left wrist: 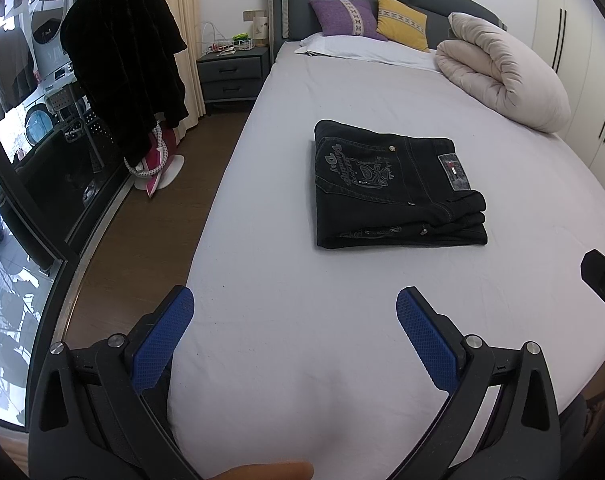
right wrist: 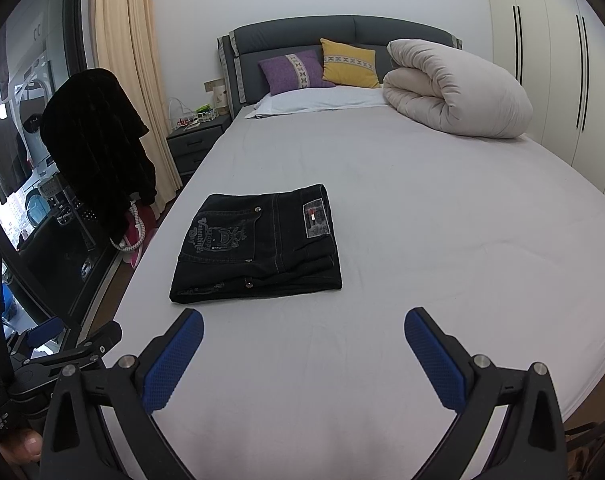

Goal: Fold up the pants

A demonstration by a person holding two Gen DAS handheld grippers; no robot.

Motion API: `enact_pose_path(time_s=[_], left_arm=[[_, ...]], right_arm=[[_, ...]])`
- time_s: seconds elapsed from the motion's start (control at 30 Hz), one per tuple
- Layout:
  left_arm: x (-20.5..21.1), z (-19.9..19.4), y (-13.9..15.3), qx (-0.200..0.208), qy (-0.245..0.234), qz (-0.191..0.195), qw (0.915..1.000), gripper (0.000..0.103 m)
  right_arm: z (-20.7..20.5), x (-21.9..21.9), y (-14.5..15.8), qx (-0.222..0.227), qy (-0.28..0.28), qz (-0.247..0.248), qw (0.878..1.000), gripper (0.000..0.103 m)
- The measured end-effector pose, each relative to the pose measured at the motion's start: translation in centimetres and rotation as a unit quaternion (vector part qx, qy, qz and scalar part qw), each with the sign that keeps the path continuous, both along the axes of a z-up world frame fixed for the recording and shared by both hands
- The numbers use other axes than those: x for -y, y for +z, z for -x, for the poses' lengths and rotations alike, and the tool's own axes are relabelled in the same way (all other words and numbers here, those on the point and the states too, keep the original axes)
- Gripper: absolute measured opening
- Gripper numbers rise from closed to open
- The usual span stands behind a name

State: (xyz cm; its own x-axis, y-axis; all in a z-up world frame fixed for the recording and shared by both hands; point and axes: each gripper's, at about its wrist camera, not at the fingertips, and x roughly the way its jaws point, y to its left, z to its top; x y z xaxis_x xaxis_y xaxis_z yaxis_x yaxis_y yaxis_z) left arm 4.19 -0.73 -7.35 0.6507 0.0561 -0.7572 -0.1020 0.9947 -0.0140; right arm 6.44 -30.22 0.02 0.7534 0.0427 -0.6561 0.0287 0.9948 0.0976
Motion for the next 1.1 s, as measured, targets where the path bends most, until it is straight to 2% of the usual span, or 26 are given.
enact_pose_path(time_s=[1.1], left_arm=[[0.39, 0.08, -0.34, -0.005, -0.001, 0.004, 1.0000, 0.103]], right_arm=[[0.01, -0.24, -0.06, -0.001, 0.001, 0.000, 1.000, 0.103]])
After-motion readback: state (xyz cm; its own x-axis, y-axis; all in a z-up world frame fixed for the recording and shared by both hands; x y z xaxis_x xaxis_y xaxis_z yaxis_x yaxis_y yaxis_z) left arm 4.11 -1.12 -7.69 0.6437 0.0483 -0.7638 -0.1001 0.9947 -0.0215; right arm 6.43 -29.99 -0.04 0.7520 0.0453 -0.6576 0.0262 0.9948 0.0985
